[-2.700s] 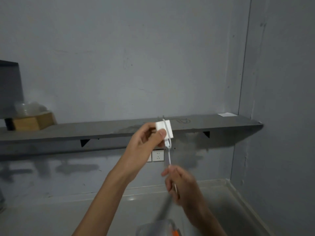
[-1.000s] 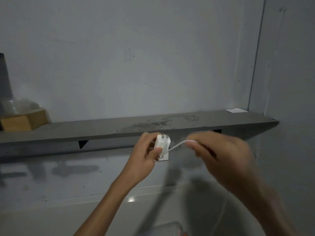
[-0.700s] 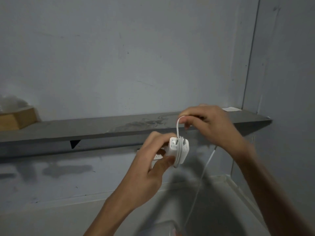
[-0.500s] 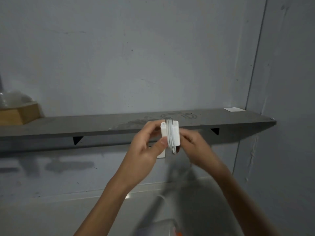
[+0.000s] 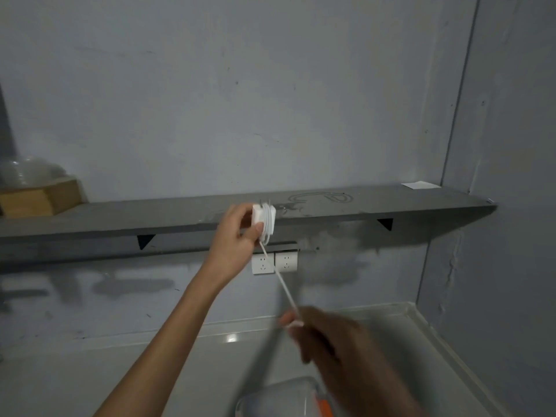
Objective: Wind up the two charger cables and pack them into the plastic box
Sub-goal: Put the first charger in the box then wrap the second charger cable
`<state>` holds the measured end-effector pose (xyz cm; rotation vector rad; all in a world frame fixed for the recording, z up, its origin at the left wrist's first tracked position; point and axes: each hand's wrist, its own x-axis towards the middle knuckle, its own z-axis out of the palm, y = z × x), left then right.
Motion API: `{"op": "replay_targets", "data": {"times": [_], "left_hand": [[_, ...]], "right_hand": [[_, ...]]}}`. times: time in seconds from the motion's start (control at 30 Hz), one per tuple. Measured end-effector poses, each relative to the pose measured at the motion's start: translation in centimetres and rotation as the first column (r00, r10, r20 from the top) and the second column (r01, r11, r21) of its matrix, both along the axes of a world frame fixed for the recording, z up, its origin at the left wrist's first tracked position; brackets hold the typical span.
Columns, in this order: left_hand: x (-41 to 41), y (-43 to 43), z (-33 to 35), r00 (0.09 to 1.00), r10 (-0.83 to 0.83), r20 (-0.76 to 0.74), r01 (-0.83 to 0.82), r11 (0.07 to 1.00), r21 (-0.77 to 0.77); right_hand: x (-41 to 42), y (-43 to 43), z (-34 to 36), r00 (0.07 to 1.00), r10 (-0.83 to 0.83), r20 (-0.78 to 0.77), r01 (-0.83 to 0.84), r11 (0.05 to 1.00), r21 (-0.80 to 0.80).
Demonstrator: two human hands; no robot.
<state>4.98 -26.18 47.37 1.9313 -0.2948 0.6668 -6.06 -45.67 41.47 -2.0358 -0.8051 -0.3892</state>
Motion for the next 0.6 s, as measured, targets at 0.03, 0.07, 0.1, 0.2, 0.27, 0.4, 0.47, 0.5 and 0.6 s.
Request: {"op": "replay_targets", "data": {"times": [0.03,0.07,0.1,0.2,0.27,0.4,0.47,0.5,0.6], "left_hand": [[-0.3,0.0,-0.7,1.000,-0.020,0.001,0.020,0.998,0.068],[-0.7,-0.2,-1.3,0.997,-0.069,-0.015,0.070,0.994,0.079],[-1.3,-0.5,-1.8,0.990,-0.133,-0.039,0.135,0.989,0.051],[-3.6,-1.7,-2.4,0.962,-0.267,-0.065,0.267,0.964,0.001],[-5.8,-2.8,-2.1,0.943,-0.329,-0.046,0.332,0.941,0.070],[-9.5,-4.3,-0.4,0.903,-0.429,0.012,0.426,0.898,0.112],[-10.1,-4.4,0.6,0.888,-0.457,0.041,0.452,0.887,0.101],[-10.2,-4.4,0.9,0.881,-0.470,0.055,0.465,0.881,0.084],[-9.5,-4.0,1.3,0.887,-0.457,0.072,0.457,0.889,0.007]], "right_hand": [[-0.1,-1.0,1.9,0.992,-0.057,0.115,0.059,0.998,-0.006],[0.0,-1.8,3.8,0.963,-0.117,0.243,0.122,0.993,-0.007],[0.3,-2.4,5.8,0.916,-0.167,0.364,0.182,0.983,-0.009],[2.1,-3.6,10.6,0.818,-0.218,0.531,0.234,0.972,0.039],[3.6,-4.2,12.9,0.854,-0.204,0.478,0.169,0.979,0.115],[7.0,-4.6,14.2,0.940,-0.172,0.293,0.132,0.979,0.153],[8.5,-4.3,12.8,0.983,-0.110,0.147,0.089,0.985,0.145],[9.0,-3.8,11.7,0.995,-0.071,0.076,0.060,0.989,0.139],[9.5,-2.1,7.6,0.994,0.033,-0.100,-0.012,0.979,0.203]]}}
